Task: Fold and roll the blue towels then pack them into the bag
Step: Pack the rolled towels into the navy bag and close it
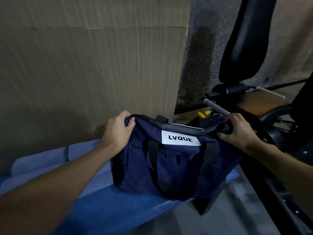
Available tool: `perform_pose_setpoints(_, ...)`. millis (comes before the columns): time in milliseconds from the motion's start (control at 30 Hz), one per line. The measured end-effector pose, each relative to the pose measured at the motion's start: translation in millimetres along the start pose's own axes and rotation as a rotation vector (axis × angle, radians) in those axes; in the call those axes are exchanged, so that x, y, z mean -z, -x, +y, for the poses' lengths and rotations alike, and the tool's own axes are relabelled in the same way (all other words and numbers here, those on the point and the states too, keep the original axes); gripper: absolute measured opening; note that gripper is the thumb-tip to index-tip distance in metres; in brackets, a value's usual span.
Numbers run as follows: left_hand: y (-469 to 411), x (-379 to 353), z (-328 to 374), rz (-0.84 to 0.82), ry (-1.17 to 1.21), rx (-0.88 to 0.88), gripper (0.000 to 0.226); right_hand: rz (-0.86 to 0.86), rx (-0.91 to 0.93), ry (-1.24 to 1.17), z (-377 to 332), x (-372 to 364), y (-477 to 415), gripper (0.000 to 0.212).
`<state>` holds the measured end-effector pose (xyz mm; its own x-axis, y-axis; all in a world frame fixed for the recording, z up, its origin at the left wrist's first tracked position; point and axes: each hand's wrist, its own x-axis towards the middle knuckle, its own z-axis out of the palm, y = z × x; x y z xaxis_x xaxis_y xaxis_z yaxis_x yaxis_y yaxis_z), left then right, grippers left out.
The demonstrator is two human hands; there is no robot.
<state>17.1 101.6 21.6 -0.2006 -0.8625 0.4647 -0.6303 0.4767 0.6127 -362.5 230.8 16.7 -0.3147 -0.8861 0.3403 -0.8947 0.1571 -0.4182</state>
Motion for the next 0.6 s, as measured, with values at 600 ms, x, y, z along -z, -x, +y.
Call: perform_pose_setpoints(600, 51, -23, -83, -0.293, -0.351, -0.052, 0.038, -0.182, -0.452, -0.558, 17, -123, 59, 0.091)
